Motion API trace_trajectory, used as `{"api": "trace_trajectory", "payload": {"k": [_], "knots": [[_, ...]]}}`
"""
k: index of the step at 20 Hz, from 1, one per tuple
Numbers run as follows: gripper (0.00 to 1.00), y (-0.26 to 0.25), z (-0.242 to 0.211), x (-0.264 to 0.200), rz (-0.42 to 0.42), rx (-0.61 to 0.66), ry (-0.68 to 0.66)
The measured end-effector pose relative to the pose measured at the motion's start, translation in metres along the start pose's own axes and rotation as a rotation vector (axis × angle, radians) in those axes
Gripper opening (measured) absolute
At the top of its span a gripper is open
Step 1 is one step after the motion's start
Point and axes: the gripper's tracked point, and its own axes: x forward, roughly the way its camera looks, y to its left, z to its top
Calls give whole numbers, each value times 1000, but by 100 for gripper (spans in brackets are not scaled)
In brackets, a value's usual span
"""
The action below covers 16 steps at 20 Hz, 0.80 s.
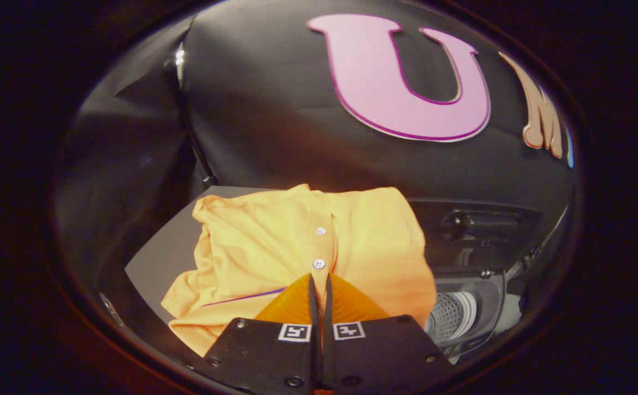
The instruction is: Put the clothes into the washing machine and then close the washing machine lid.
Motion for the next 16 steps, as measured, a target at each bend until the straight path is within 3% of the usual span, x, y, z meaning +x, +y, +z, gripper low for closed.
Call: {"api": "trace_trajectory", "payload": {"k": [4,13,16], "knots": [[1,-4,-10,-5,-168,41,-25],[5,-11,3,-20,-396,158,-37],[84,-10,16,-33,-404,188,-51]]}}
